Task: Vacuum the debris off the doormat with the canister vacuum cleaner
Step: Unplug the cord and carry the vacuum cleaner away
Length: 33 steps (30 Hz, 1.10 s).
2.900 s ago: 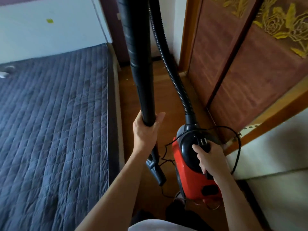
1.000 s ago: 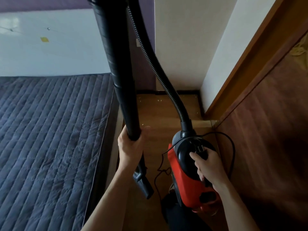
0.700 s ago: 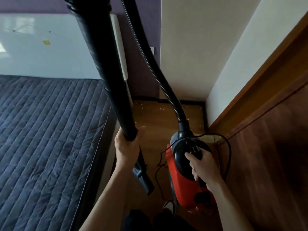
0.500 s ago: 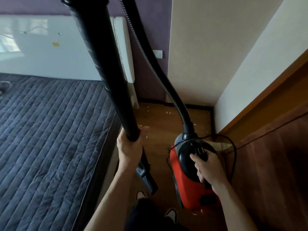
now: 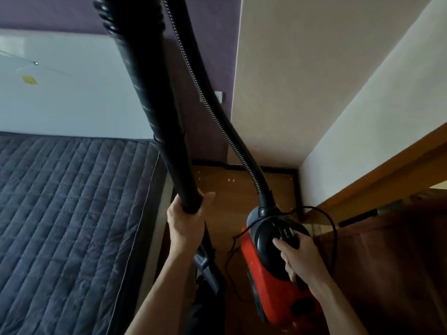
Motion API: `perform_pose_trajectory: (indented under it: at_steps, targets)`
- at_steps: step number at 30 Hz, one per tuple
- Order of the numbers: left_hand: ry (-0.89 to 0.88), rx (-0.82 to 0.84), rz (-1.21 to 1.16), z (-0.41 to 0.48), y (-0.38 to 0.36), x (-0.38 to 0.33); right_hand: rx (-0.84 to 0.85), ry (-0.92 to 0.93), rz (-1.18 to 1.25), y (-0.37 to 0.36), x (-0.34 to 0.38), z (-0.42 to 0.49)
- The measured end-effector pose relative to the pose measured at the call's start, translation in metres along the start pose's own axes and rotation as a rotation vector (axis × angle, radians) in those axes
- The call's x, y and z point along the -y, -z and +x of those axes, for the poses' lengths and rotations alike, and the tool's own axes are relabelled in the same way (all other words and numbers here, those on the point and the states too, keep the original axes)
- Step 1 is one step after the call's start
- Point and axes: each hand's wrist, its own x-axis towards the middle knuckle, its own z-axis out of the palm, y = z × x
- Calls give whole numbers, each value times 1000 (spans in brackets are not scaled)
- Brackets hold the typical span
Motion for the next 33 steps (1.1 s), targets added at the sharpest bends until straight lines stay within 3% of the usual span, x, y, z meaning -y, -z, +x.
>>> perform_pose_trajectory:
  at_steps: [12,27,33]
  targets:
    - [-18,122,3,146,-28,3,-23,-29,38,-28,75,84]
    - [-105,442,22,201,-76,2,21,-5,55,18,107,152]
    - [-178,549,143,229,-99,18,79,7,23,50,110,192]
